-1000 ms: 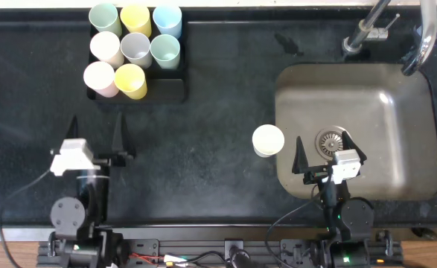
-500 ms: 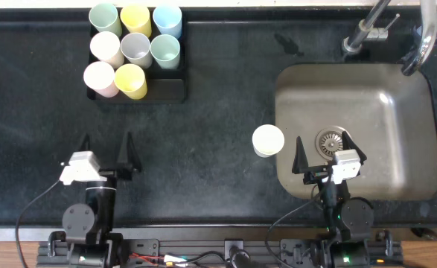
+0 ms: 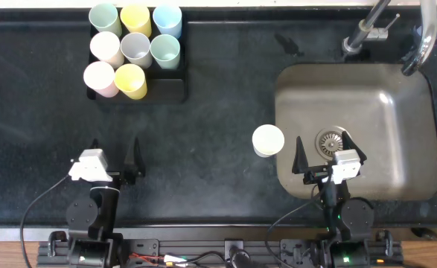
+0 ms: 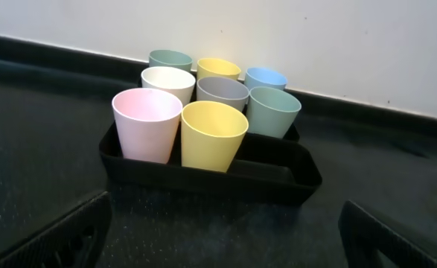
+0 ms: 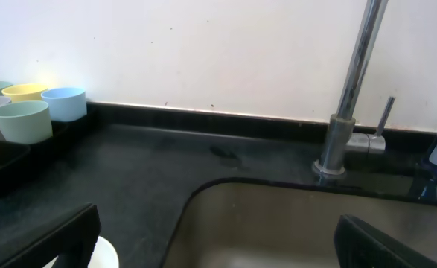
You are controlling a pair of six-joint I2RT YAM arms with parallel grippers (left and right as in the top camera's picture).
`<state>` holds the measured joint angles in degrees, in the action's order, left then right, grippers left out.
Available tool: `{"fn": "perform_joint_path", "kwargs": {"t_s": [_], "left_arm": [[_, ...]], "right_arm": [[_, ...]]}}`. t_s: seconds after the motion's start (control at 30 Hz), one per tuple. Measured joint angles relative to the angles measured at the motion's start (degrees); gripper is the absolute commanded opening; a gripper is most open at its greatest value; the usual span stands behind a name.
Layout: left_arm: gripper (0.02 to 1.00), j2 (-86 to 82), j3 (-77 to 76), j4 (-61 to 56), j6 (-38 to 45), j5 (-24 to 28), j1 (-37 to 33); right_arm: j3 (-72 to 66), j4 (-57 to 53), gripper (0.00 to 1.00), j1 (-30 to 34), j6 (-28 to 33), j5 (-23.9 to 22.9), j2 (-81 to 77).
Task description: Store Cups
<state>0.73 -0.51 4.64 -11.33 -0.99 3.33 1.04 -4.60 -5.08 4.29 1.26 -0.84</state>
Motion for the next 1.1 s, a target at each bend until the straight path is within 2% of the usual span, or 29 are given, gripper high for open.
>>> {"fn": "perform_joint_path", "kwargs": {"t_s": [0.53, 1.1], "left_arm": [[1.000, 0.0, 0.0, 0.0, 5.4, 0.4, 0.0], [1.000, 0.0, 0.0, 0.0, 5.8, 0.4, 0.0]], "right_arm": [[0.0, 0.0, 0.993, 0.0, 0.0, 0.0, 0.0], [0.0, 0.0, 0.996, 0.0, 0.0, 0.0, 0.0]]}}
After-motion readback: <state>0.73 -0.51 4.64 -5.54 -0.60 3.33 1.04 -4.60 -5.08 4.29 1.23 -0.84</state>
